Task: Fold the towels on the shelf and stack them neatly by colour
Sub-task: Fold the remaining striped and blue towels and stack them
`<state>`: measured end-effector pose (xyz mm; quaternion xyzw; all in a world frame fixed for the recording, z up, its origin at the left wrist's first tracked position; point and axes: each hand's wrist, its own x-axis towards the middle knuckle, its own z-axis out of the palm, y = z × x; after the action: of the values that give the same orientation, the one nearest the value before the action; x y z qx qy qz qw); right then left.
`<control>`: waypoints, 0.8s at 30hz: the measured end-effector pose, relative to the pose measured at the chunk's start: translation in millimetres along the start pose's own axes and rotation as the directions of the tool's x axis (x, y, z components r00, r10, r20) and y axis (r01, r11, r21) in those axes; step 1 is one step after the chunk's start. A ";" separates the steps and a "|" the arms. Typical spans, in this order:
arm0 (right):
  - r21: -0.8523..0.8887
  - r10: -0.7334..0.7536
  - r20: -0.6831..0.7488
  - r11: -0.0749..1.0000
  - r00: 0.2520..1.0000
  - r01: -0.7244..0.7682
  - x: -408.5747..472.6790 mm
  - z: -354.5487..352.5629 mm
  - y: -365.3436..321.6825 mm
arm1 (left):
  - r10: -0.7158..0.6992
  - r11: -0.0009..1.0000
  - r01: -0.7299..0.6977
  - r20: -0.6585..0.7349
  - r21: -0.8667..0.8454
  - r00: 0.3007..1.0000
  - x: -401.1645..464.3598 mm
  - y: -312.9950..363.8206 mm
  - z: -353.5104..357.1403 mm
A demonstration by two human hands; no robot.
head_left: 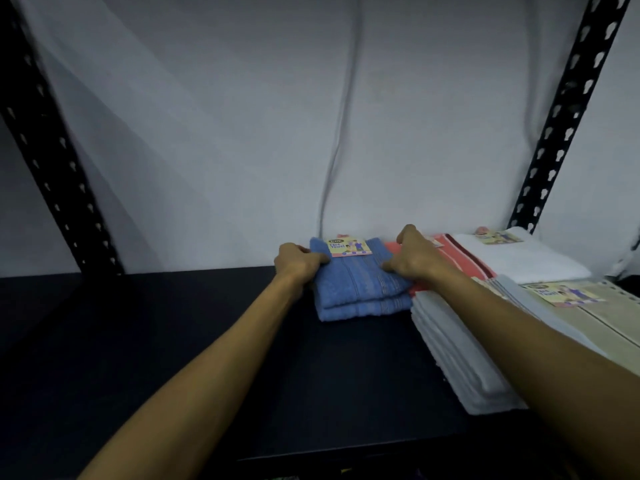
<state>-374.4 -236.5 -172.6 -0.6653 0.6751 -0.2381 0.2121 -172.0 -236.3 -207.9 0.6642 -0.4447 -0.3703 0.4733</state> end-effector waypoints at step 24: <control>-0.601 -0.062 0.056 0.795 0.996 0.083 -6.0 75.8 -26.4 | 0.238 0.820 -0.258 0.106 0.510 0.965 -4.7 -36.0 24.2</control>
<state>-307.5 -233.6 -217.2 -0.7275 0.6860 -0.0080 -0.0087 -187.0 -233.5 -248.8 0.6967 -0.6193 -0.1838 0.3120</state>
